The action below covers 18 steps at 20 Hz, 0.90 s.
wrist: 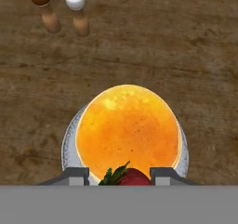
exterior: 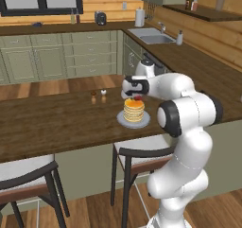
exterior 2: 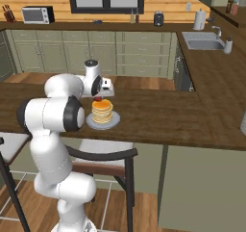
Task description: Take the strawberry from the fridge and place it on top of the pancake, located on the dining counter.
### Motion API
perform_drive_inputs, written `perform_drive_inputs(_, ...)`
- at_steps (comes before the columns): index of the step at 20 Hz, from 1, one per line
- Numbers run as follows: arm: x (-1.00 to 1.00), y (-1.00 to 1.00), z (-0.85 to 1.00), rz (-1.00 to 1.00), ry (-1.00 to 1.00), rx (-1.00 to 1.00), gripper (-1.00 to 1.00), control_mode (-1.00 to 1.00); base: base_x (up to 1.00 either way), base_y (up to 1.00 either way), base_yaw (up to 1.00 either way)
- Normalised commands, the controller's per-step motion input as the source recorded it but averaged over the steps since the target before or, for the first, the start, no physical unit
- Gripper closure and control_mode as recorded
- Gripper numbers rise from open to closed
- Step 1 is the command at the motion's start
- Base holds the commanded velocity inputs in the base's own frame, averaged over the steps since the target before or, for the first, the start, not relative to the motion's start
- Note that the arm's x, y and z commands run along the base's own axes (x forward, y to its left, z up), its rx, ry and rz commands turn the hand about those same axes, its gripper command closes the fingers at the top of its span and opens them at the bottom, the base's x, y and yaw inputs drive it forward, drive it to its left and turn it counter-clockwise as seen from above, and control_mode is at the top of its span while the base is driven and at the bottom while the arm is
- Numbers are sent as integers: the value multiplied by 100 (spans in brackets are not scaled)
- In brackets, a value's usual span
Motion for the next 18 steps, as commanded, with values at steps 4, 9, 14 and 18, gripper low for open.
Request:
perform_drive_inputs(4,9,-1,-6,0,0,0,100,-100,0,0,0)
perform_drive_inputs(9,0,0,-24,0,1,0,100,-100,0,0,0)
perform_drive_inputs(14,1,0,-21,0,0,0,100,-100,0,0,0)
perform_drive_inputs(18,10,-2,0,1,0,0,100,-100,0,0,0)
